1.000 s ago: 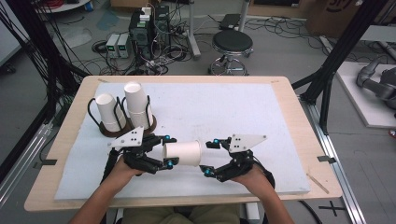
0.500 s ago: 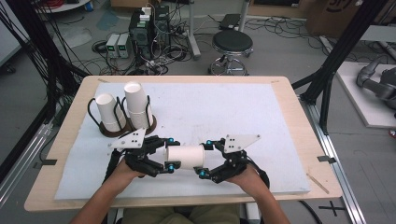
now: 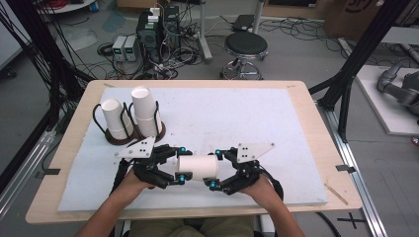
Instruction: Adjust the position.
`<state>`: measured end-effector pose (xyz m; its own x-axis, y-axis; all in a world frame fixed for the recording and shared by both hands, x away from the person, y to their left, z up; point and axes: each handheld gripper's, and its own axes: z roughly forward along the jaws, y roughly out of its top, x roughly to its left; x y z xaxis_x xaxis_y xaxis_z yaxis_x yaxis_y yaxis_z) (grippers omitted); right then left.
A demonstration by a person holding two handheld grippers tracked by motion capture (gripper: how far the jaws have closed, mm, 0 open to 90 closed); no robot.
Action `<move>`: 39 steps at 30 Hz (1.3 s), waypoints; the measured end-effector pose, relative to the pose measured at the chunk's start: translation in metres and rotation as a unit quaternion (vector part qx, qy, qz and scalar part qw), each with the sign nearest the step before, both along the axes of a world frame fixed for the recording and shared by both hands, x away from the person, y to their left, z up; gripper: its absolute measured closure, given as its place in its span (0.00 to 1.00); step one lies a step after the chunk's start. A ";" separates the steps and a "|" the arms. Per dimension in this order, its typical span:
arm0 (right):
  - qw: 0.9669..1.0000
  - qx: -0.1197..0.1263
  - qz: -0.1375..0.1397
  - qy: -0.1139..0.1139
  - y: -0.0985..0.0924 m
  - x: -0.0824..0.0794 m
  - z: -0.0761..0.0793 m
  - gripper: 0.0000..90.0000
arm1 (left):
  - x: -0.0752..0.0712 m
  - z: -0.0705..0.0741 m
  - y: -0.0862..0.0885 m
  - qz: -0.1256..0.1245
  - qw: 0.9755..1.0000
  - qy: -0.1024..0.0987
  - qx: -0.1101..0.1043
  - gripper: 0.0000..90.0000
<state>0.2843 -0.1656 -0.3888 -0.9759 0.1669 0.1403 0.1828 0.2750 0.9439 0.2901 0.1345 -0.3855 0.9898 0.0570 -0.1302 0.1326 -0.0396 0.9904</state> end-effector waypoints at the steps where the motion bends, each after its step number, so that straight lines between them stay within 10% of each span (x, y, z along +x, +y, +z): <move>1: 1.000 0.000 0.000 0.000 0.000 0.000 0.000 0.24 | 0.000 0.000 0.000 0.000 1.000 0.000 0.000 0.38; 15: 1.000 0.013 0.012 -0.003 -0.005 0.000 0.002 0.33 | 0.001 -0.002 0.002 -0.006 1.000 0.005 -0.012 0.39; 24: 1.000 -0.006 0.005 -0.011 -0.006 0.000 0.004 0.38 | -0.001 -0.006 -0.006 0.006 1.000 0.007 0.025 0.37; 29: 0.999 -0.029 -0.001 -0.018 -0.007 -0.001 0.007 0.38 | -0.001 -0.005 -0.007 0.039 0.998 0.014 0.047 0.20; 39: 0.994 -0.104 -0.014 -0.035 -0.013 0.005 0.026 0.37 | -0.002 0.002 -0.005 0.064 0.993 -0.015 0.101 0.18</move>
<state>0.2893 -0.1789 -0.3632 -0.9766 0.2129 0.0316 0.1291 0.4620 0.8774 0.2878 0.1295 -0.3834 0.9763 0.2036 -0.0737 0.1195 -0.2230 0.9675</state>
